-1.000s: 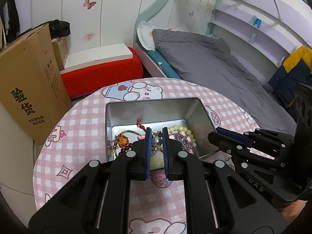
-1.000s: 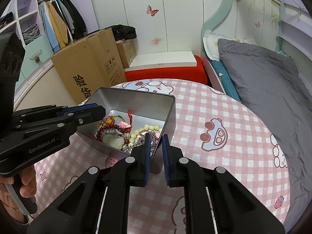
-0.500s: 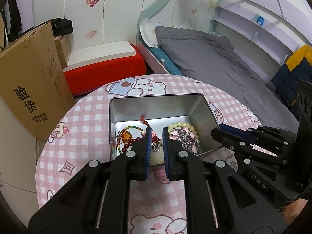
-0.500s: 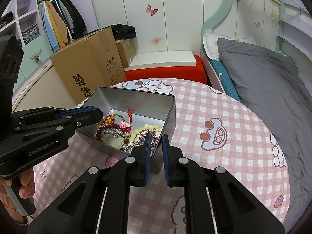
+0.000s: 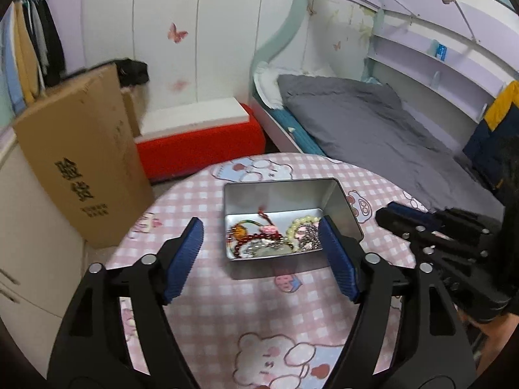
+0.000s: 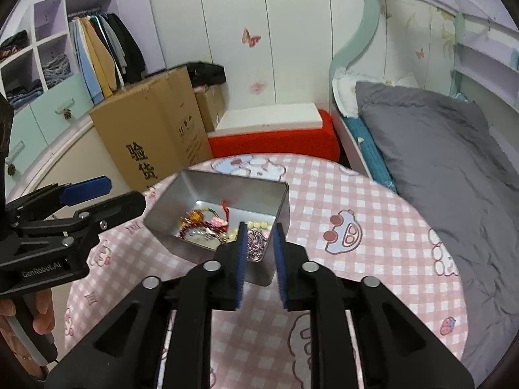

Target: Organize jewelry

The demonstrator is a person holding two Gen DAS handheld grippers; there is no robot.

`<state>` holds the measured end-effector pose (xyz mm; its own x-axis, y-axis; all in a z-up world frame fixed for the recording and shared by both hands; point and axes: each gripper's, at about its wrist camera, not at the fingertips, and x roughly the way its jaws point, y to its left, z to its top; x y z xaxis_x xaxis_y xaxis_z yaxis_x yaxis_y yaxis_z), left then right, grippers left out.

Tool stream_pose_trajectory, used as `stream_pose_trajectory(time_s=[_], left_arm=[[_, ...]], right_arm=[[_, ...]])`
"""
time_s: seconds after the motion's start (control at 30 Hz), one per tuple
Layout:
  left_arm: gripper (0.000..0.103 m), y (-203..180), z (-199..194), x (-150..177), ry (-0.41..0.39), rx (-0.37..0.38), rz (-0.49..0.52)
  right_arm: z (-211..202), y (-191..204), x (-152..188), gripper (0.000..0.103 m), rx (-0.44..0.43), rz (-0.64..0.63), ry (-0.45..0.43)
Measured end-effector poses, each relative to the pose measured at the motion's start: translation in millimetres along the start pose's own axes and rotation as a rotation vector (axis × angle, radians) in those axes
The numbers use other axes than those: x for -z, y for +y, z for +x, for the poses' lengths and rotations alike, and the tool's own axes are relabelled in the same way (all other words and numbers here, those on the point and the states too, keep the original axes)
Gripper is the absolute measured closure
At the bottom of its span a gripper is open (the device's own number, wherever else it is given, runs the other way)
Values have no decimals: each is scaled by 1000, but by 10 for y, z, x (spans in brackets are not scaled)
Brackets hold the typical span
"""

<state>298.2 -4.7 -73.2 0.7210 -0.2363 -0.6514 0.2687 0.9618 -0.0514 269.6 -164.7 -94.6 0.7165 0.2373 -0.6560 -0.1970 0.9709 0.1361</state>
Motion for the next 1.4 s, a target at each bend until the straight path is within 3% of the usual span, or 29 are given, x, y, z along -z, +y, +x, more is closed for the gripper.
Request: stream_pose_trajectory(time_s=[0.17,0.3,0.57,0.83,1.03,1.4], left_arm=[[18,0,-437,53,-75,-62,-2],[14,-61,-811,143,-139,-112,1],[11,-211,-1676,420,-270,-104,-6],[9,-344,-2315,707,-361,-116,-17],[9,-442,-2666,905,-413,-166,8],[9,-561,-3073,1094,-487,-179,15]], right_arm=[[-425,144,-16,64,8,-22,-77],[-773,284,36,53,28,-51,-140],[-1591,616,252,21,49,-101,-278],[-2164,844,543,12,58,-121,-377],[-2447,962,728,10,68,-130,-425],[-2884,1113,907,10,73,-144,-501]])
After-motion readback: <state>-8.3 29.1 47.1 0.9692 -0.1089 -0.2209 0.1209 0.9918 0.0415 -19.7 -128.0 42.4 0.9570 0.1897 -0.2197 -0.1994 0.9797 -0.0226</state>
